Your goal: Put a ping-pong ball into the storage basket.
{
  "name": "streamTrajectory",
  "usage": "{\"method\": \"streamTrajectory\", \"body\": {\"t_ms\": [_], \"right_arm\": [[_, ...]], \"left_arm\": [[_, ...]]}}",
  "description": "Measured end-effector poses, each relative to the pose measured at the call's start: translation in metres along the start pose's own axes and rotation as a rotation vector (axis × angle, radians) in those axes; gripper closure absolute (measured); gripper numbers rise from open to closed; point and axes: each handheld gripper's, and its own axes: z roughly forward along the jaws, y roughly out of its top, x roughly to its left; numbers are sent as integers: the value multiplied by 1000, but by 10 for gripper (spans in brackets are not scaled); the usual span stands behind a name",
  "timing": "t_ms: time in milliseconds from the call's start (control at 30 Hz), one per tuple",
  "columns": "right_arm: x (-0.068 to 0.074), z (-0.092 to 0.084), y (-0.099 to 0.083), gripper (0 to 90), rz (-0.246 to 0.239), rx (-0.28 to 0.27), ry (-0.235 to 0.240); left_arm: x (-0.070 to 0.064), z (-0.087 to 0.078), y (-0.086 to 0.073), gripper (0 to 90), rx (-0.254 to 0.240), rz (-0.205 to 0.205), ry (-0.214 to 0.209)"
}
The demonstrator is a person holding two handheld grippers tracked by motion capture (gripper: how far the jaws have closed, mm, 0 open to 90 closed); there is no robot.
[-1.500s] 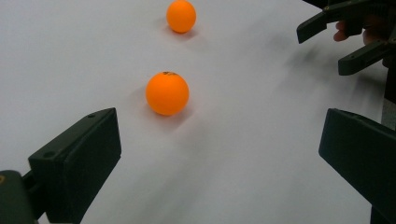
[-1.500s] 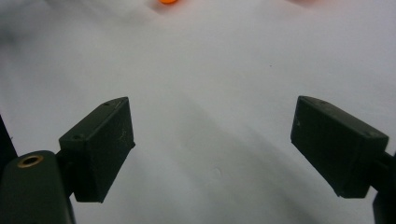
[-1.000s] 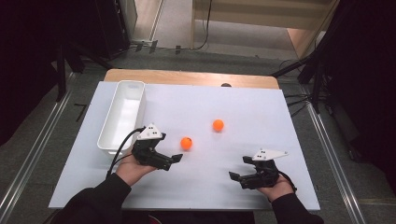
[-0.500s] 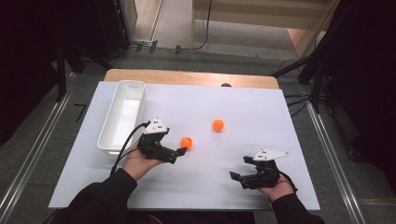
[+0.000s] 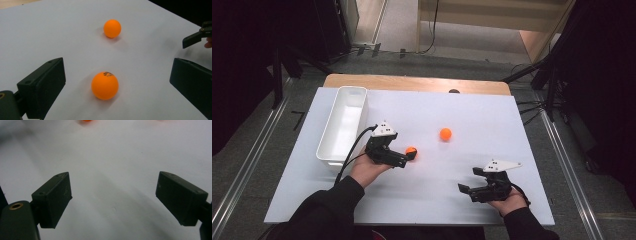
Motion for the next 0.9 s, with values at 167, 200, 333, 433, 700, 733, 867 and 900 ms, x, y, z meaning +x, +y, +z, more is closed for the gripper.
{"method": "streamTrajectory", "body": {"t_ms": [167,200,333,433,700,733,867,900], "right_arm": [[0,0,0,117,1,-2,3],[0,0,0,118,2,-3,2],[-1,0,0,117,-4,-3,3],[-1,0,-1,117,2,0,2],[-1,-1,-2,118,5,3,-3],[-1,-1,-2,118,5,3,-2],[-1,-2,-3,117,4,5,-2],[-1,-2,-3,117,1,4,-3]], "left_arm": [[3,5,4,5,-3,20,12],[3,6,5,5,-3,23,16],[1,10,10,5,-8,44,21],[1,15,14,5,-6,51,14],[4,29,22,5,0,61,12],[4,31,22,5,3,64,10],[6,34,24,5,-2,56,8],[6,35,24,5,-7,47,4]]}}
